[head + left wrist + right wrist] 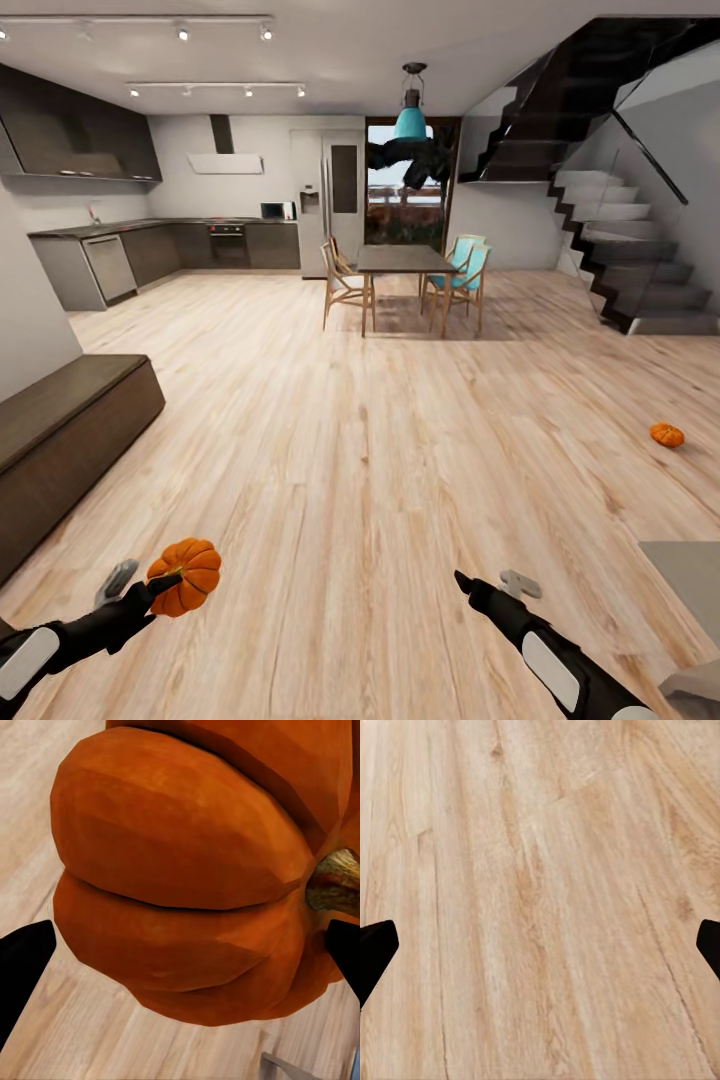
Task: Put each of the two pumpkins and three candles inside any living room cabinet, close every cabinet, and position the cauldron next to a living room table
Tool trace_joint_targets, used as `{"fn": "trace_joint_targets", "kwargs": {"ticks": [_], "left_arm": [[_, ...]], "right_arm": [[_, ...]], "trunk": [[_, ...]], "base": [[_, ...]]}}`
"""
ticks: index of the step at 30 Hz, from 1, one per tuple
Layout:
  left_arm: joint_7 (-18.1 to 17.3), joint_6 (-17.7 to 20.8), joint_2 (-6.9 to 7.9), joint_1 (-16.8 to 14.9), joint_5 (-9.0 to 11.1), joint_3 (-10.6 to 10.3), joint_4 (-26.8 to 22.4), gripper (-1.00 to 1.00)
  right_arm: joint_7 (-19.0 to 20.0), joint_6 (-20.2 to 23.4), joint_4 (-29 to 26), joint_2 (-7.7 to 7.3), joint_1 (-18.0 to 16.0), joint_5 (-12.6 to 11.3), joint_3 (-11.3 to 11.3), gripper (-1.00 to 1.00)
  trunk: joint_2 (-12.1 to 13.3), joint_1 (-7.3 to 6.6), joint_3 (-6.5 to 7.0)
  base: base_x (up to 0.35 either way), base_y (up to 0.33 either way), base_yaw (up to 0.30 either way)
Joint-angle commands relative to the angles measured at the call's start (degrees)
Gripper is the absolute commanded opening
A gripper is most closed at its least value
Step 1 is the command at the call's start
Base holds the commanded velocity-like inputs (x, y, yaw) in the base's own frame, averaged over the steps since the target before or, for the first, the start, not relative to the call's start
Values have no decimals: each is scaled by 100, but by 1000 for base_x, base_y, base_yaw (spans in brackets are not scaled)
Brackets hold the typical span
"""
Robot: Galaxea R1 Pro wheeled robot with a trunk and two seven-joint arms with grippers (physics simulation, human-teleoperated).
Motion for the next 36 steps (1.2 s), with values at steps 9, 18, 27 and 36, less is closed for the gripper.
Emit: {"fn": "trace_joint_targets", "kwargs": {"ticks": [9,18,27,36], "left_arm": [[2,29,5,-6,83,-15,-2,-100],[2,29,5,-6,83,-15,-2,-100],[2,29,5,-6,83,-15,-2,-100],[2,29,4,-6,83,-15,-2,-100]], "right_arm": [[6,-10,1,-7,-5,-60,32,100],[14,-10,-5,-7,-5,-60,36,100],[8,-10,12,-7,-5,-64,35,100],[6,-10,19,1,-5,-69,37,100]], "trunk": [[-2,3,-5],[-2,3,-5],[-2,3,-5],[-2,3,-5]], "base": [[342,0,0],[342,0,0],[342,0,-23],[342,0,-243]]}}
